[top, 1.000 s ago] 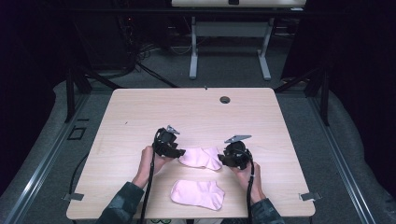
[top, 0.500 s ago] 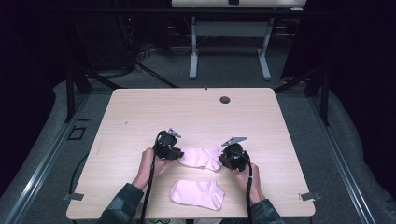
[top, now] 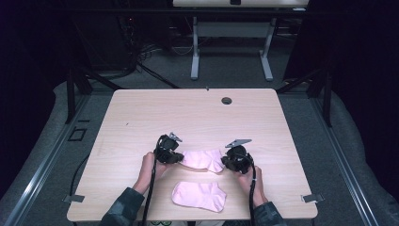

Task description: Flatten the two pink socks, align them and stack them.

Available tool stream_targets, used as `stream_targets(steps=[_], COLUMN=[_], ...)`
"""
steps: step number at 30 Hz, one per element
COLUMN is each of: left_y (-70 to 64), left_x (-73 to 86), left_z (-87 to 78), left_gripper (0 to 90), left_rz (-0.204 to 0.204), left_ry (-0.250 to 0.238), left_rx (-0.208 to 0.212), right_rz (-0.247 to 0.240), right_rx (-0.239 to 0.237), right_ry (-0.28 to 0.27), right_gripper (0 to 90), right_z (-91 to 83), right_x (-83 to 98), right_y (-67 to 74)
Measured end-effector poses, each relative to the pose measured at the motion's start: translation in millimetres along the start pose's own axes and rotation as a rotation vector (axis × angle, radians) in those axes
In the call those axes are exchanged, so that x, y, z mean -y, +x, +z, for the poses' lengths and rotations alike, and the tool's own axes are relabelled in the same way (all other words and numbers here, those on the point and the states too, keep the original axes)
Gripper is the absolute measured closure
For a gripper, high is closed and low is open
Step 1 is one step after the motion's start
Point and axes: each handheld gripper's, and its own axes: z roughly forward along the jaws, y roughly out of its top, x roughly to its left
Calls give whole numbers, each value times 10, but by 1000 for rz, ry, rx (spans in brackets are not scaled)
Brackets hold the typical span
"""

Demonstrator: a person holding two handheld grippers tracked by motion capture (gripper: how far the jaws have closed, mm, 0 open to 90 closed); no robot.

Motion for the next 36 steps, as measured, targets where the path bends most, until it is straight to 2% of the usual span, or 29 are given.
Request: stream_targets(steps=[5,10,16,21,26,29,30,32,33,34,35,36], left_y=[-58,-109,-190,-205,-196,-178,-173,-158,-146,-120,-120,-107], left_x=[92,220,325,392,414,405,404,406,404,406,406,407], left_z=[-45,-84,-127,-158,-168,-179,-186,-222,-243,-294,-294,-317], left_gripper=[877,877,877,876,845,772,723,671,621,523,485,438], left_rz=[0,-25,-11,-17,-17,-19,-23,-23,-27,-41,-41,-48], left_ry=[-8,-42,-59,-67,-74,-72,-72,-89,-93,-105,-105,-111], left_rx=[0,19,8,14,31,30,25,15,5,-12,-12,-25], right_rz=[-1,-10,-31,-60,-52,-61,-65,-69,-68,-63,-63,-48], right_rx=[-5,-18,-25,-36,-46,-46,-39,-35,-41,-37,-37,-33], right_ry=[-7,-19,-22,-6,-25,-8,-7,-8,-13,-27,-27,-47], right_gripper=[838,837,830,826,817,799,780,760,743,699,699,645], right_z=[-30,-60,-78,-82,-72,-80,-81,-84,-87,-99,-99,-134], right_x=[49,103,136,128,145,131,128,124,122,119,119,112], right_y=[-11,26,31,32,38,25,28,26,23,7,7,-6])
